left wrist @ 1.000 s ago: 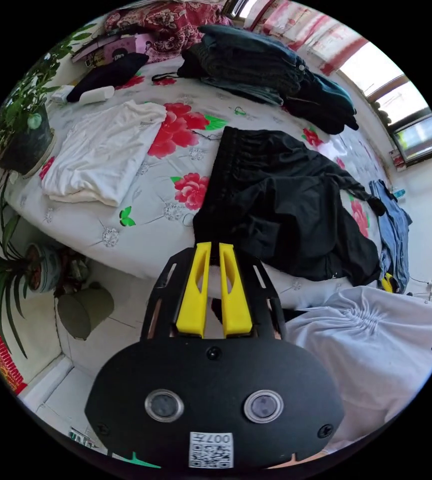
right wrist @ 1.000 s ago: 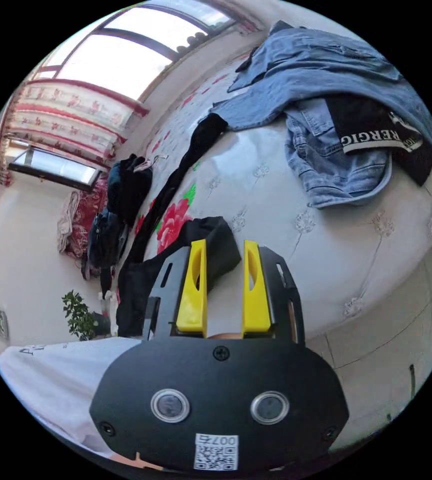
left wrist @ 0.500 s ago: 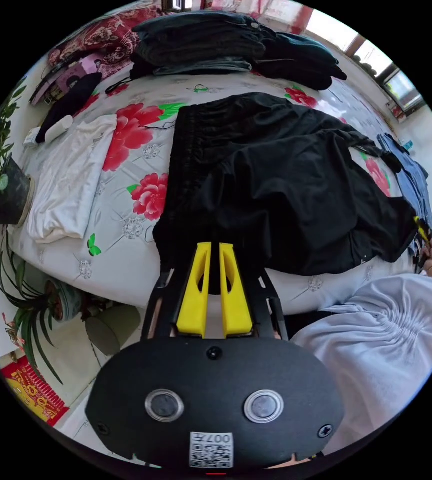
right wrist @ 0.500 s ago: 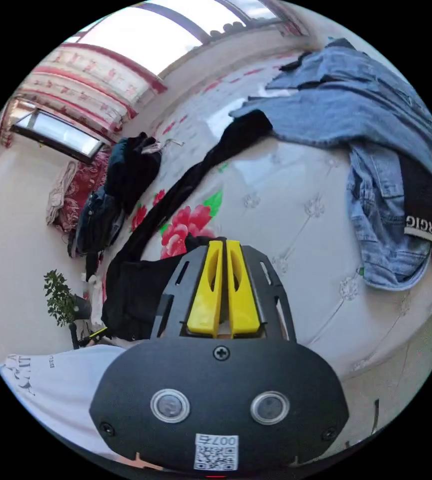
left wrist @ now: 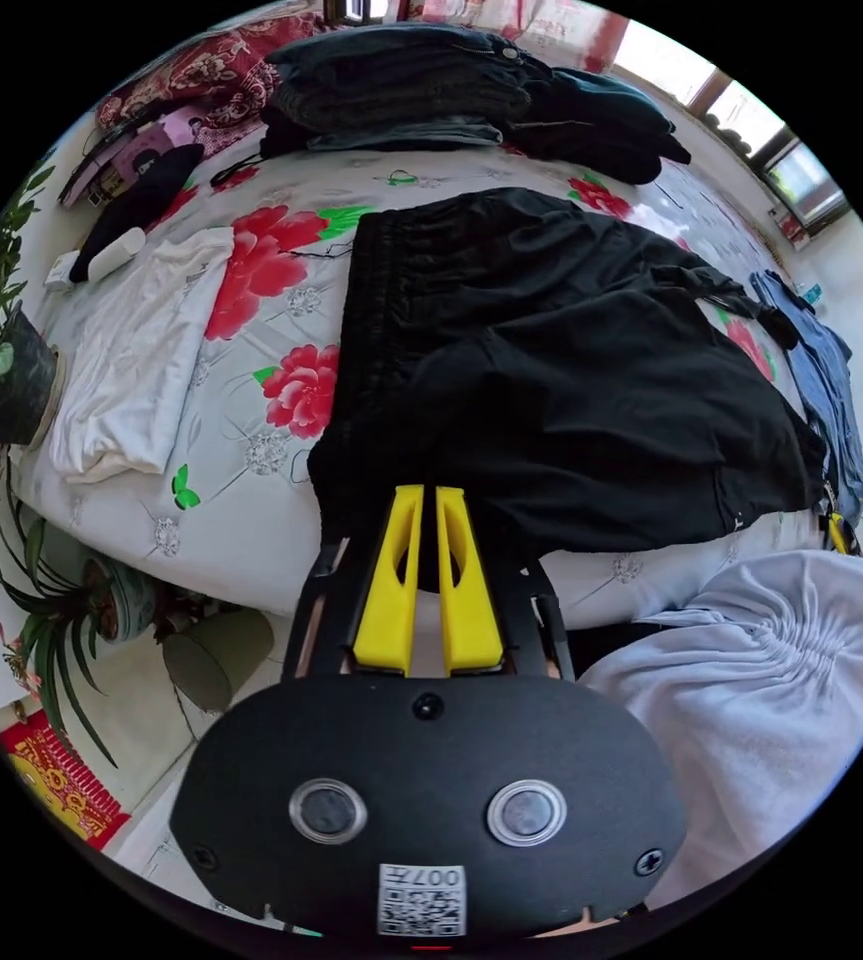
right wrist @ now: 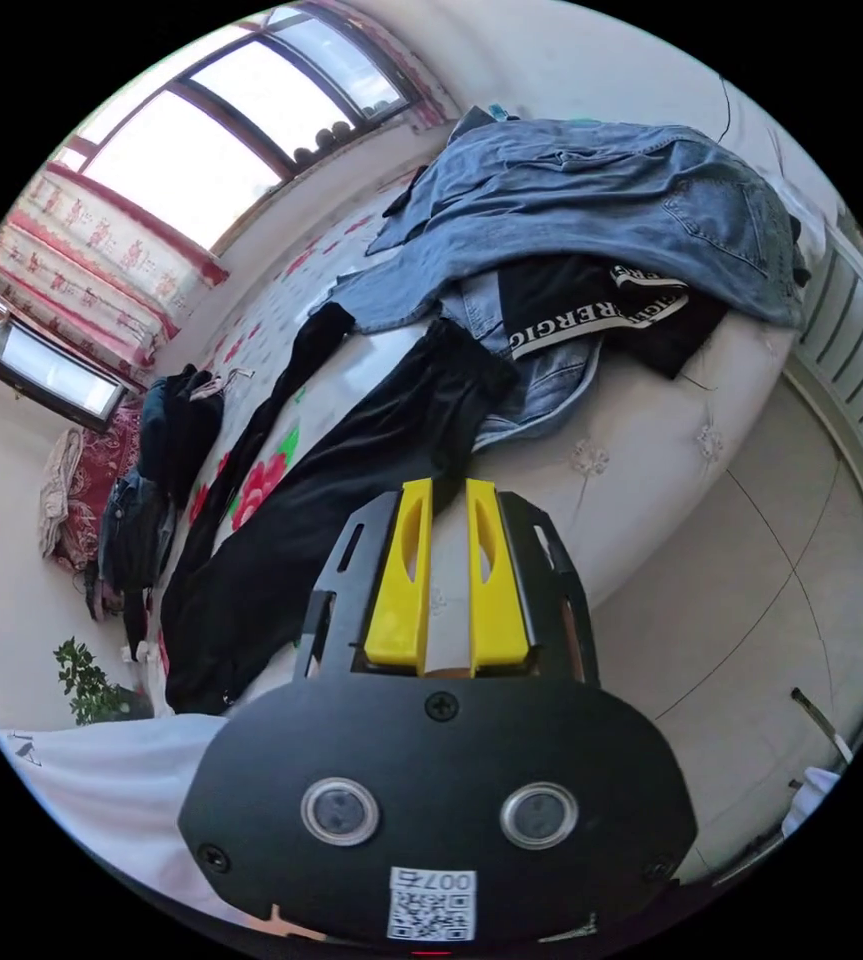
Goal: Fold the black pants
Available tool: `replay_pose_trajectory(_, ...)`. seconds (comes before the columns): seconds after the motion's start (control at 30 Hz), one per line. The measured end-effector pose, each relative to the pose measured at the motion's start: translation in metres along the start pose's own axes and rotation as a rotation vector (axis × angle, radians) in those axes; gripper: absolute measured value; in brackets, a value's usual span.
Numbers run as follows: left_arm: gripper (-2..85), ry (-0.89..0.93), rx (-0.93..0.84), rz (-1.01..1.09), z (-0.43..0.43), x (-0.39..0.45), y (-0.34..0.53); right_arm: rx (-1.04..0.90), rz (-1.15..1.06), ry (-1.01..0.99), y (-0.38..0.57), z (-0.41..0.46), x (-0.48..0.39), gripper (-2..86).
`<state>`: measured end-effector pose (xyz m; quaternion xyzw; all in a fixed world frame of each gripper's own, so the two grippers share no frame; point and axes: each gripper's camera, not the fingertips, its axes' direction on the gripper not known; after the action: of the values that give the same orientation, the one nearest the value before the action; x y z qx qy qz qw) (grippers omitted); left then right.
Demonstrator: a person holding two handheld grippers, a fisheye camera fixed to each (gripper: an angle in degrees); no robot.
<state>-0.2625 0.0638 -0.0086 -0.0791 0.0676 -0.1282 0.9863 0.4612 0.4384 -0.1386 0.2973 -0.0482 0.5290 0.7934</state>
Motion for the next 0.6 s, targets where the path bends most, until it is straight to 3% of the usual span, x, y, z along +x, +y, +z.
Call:
replay_pose_trajectory(0.37,4.8,0.073,0.145,-0.03,-0.038,-0.007,0.013,-0.109,-0.314,0.008,-0.045,0.08,-0.097,6.1)
replay_pose_trajectory(0.6,7.4,0.118,0.198,-0.013,-0.054,-0.017,-0.059,-0.139,-0.504,-0.028,-0.099,0.131,-0.206,6.7)
